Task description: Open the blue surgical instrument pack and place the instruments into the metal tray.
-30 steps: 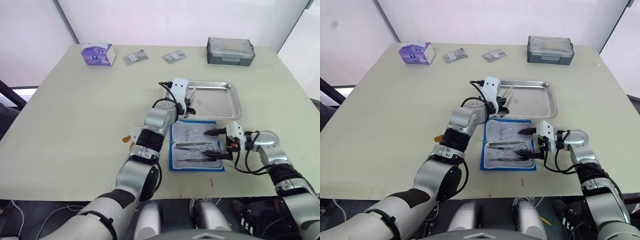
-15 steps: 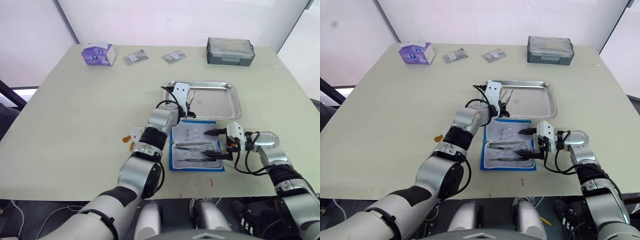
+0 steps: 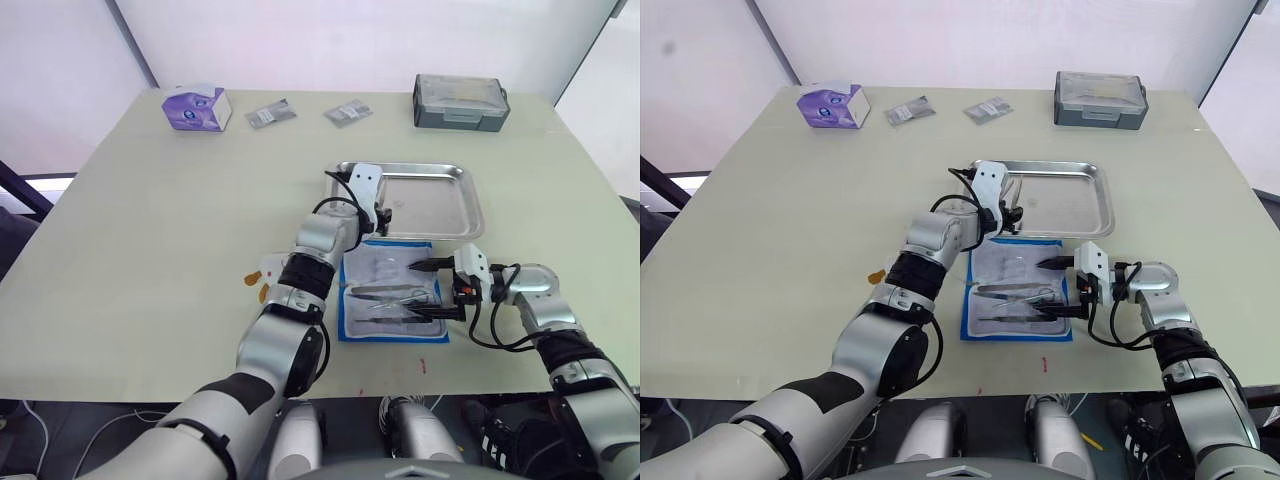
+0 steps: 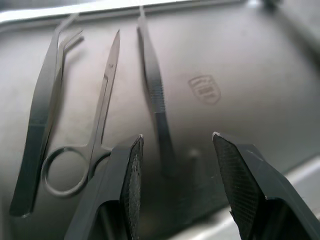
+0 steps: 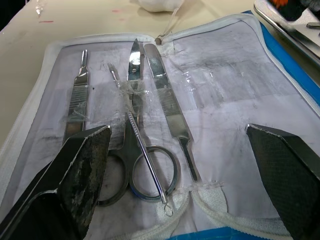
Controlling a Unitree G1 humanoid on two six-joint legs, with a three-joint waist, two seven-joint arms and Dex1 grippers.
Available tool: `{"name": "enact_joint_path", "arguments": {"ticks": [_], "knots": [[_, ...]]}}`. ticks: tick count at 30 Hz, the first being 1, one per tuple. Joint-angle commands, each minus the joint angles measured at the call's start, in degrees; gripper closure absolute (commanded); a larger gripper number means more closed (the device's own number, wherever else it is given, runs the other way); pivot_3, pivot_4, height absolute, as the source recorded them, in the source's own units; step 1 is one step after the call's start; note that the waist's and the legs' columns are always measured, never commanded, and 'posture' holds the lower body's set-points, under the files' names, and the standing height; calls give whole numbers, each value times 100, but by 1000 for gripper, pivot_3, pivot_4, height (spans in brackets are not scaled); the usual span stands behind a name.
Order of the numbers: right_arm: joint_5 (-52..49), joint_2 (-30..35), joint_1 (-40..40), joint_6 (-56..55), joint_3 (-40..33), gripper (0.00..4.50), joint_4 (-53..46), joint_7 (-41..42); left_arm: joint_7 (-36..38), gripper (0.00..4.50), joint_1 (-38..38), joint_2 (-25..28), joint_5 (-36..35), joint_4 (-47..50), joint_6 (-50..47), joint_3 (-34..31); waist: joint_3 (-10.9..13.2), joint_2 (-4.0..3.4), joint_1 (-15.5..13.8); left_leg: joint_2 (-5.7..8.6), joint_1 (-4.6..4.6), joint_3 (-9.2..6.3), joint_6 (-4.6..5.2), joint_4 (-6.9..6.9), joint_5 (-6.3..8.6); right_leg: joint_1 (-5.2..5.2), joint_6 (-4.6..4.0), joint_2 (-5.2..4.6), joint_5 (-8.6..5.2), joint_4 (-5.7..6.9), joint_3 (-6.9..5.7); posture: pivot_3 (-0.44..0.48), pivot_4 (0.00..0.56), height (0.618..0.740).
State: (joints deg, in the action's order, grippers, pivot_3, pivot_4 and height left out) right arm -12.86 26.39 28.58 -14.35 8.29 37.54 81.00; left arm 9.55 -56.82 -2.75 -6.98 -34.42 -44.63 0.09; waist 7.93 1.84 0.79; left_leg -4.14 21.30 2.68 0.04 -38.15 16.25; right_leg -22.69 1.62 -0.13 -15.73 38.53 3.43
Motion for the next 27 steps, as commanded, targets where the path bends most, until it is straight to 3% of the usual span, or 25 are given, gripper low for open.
{"name": "enact_joint_path", "arguments": {"ticks": [1,4,8,16,22,27], "knots": [[258,30,-239,128,170,0,290,36,473,2157,10,162,-165,919,69,110,9,-9,4,0,0,0,-2,0,-1,0,0,0,0,0,0,0,150,731],[239,38,-252,143,164,0,274,43,1147,2157,266,455,-310,1506,273,256,13,-17,6,0,-1,0,-20,2,-11,0,0,0,0,0,1,0,150,731],[211,19,-290,137,156,0,264,35,2875,2157,971,1539,-604,2196,743,525,17,-26,35,-2,-6,6,-24,3,-12,0,0,0,0,2,6,0,150,731],[222,-15,-286,127,169,0,277,37,5636,2157,1489,3148,-803,2127,2083,930,25,-25,6,-2,-1,5,-7,-8,-3,0,-1,-1,0,4,4,0,150,731],[245,-33,-243,81,192,0,335,80,6879,2157,1733,3607,-360,1680,3487,1488,26,-25,5,-4,-2,4,0,-8,0,-1,-3,4,-1,5,5,0,150,731],[271,6,-212,39,197,0,397,108,7192,2157,1737,3429,-235,1431,3913,1722,26,-26,3,-4,-1,5,2,-10,1,0,-4,4,-1,5,8,0,150,731]]}}
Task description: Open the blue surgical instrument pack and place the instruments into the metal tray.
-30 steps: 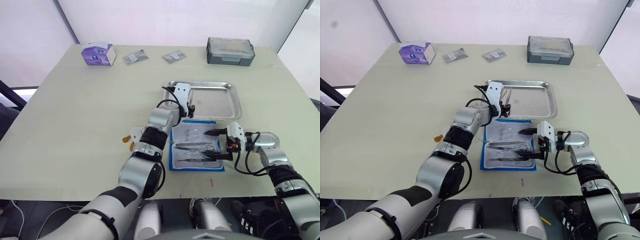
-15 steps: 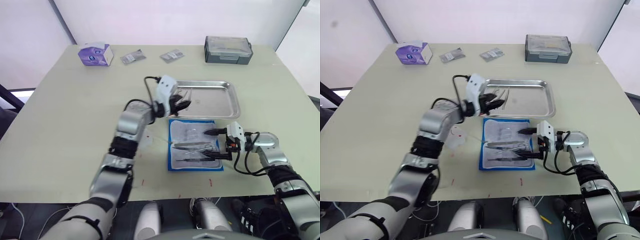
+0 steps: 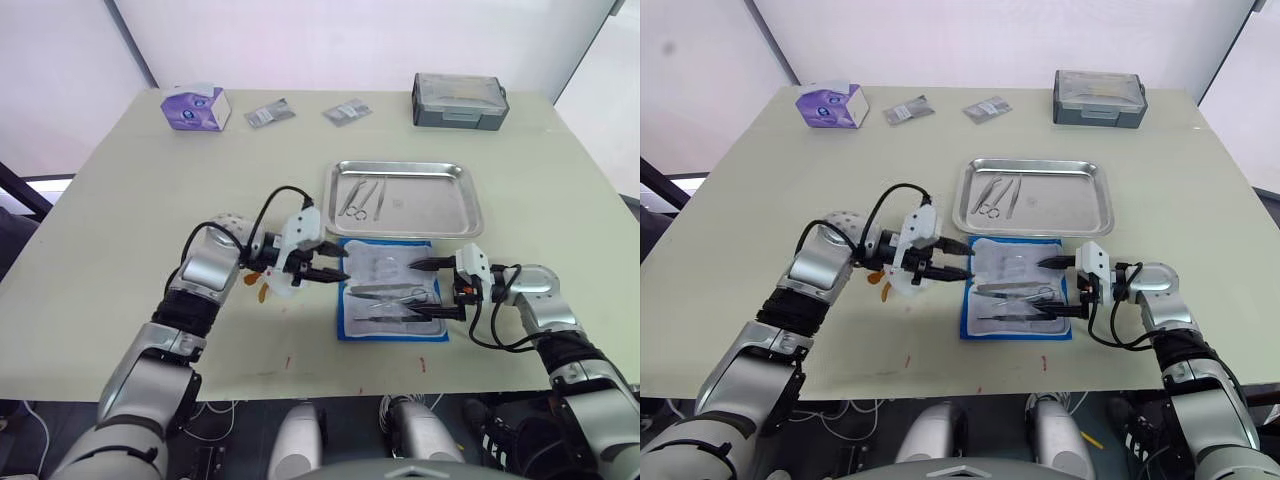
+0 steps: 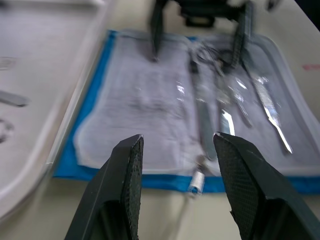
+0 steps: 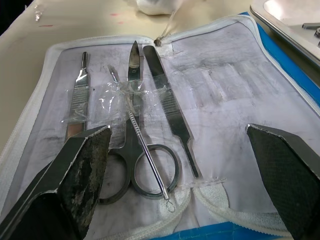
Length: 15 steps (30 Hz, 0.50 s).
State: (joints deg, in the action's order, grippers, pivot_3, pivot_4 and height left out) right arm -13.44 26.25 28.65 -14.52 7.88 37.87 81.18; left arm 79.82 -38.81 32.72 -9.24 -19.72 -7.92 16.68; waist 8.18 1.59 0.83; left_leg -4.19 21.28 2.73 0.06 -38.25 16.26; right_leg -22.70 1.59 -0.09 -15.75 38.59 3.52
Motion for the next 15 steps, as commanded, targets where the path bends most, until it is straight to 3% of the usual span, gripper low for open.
{"name": "enact_joint_path", "arguments": {"ticks": [1,15], "knots": [[327,25,-224,56,233,0,358,94,156,2157,-90,-176,53,-123,371,92,0,0,0,0,0,1,0,-1,0,0,0,0,0,0,1,0,150,731],[282,86,-344,117,196,0,205,85,-53,2157,-479,-705,684,-1289,1257,315,0,0,-8,0,2,-1,2,-3,1,0,1,2,0,1,2,0,150,731]]}}
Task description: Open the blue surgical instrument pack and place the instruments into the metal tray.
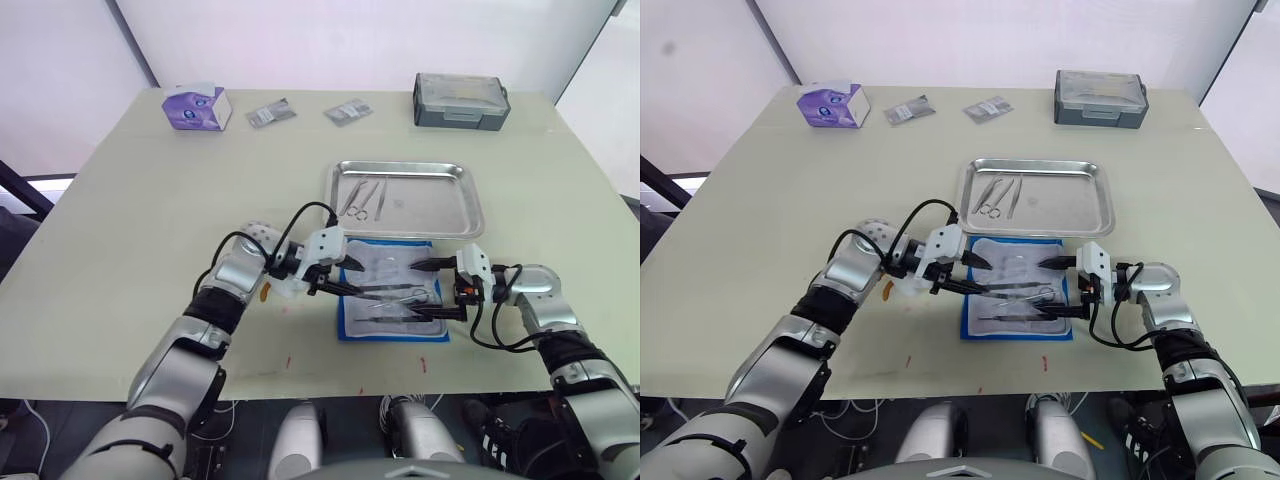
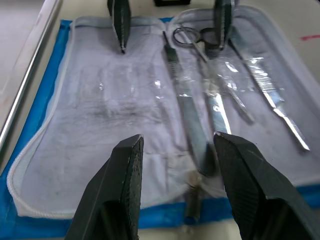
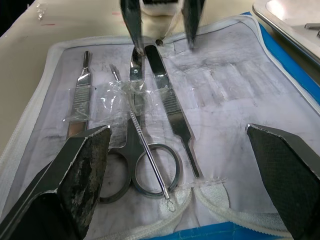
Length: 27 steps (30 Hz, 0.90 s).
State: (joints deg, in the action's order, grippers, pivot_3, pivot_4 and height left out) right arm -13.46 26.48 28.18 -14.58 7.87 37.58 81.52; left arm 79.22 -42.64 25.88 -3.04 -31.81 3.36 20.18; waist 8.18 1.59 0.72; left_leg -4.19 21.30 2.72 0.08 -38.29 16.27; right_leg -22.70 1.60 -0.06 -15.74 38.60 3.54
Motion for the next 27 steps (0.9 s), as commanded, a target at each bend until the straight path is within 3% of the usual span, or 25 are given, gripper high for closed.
{"name": "enact_joint_path", "arguments": {"ticks": [1,14,24,27], "knots": [[284,68,-300,126,195,0,229,51,10,2157,-105,-48,64,-109,136,-36,0,0,4,0,0,0,0,0,0,0,0,1,0,0,0,0,150,731],[273,57,-300,128,178,0,215,26,249,2157,95,-26,95,110,53,62,0,-1,4,0,0,-1,2,1,1,0,0,1,0,0,0,0,150,731],[269,47,-297,108,173,0,227,13,-29,2157,77,-57,349,-171,229,102,-1,-1,1,0,-2,-1,2,0,1,0,0,1,0,3,0,0,150,731],[267,57,-312,99,169,0,223,8,-4,2983,120,-50,373,-200,296,145,-1,-1,0,0,-3,0,2,-1,1,0,0,1,0,8,0,0,150,731]]}}
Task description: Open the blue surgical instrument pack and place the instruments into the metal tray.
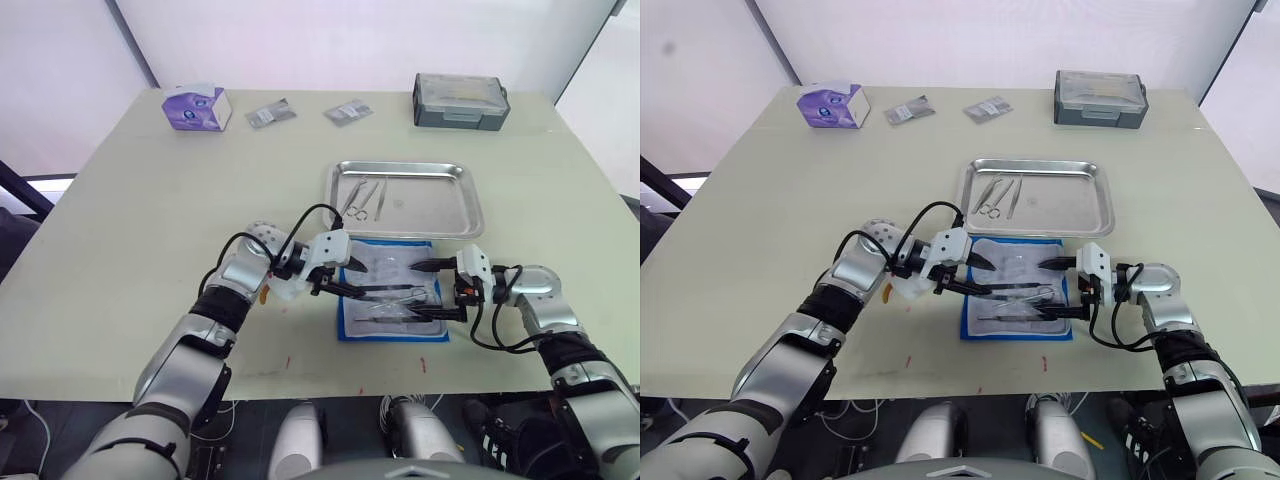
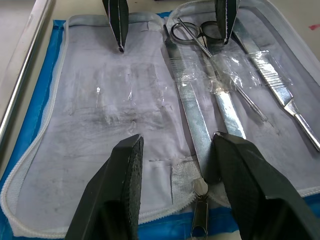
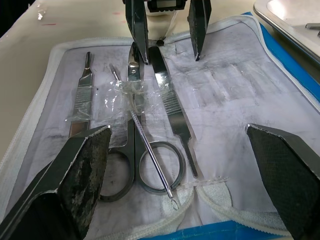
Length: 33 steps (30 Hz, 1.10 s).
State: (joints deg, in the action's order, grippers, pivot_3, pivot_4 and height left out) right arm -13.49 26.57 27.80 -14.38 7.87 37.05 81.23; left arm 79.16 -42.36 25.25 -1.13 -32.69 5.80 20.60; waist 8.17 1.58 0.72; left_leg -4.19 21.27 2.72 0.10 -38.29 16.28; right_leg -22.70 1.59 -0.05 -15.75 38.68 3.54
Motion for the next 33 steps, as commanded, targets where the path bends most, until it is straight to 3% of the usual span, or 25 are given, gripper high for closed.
{"name": "enact_joint_path", "arguments": {"ticks": [1,3,4,13,33], "knots": [[268,48,-275,81,168,0,274,35,40,3427,103,18,169,-103,59,118,0,0,0,0,0,0,0,-1,0,0,0,0,0,2,0,0,150,731],[262,51,-283,89,169,0,259,34,122,4343,139,30,130,-46,31,135,-1,0,-1,0,-2,1,0,-1,0,0,0,0,0,6,1,0,150,731],[259,51,-289,92,169,0,248,33,179,4439,165,41,110,0,10,146,-2,0,-1,0,-4,1,0,-2,0,0,0,0,0,7,1,0,150,731],[265,68,-326,100,191,0,217,55,92,4439,154,34,82,199,-129,81,-2,-1,1,0,-5,1,0,-1,0,1,-1,1,-1,8,2,0,150,731],[344,26,-254,79,271,0,338,84,381,4439,-3,548,-199,1790,-1882,-87,0,0,8,0,-3,1,0,-2,0,-1,-1,1,-1,8,3,0,150,731]]}}
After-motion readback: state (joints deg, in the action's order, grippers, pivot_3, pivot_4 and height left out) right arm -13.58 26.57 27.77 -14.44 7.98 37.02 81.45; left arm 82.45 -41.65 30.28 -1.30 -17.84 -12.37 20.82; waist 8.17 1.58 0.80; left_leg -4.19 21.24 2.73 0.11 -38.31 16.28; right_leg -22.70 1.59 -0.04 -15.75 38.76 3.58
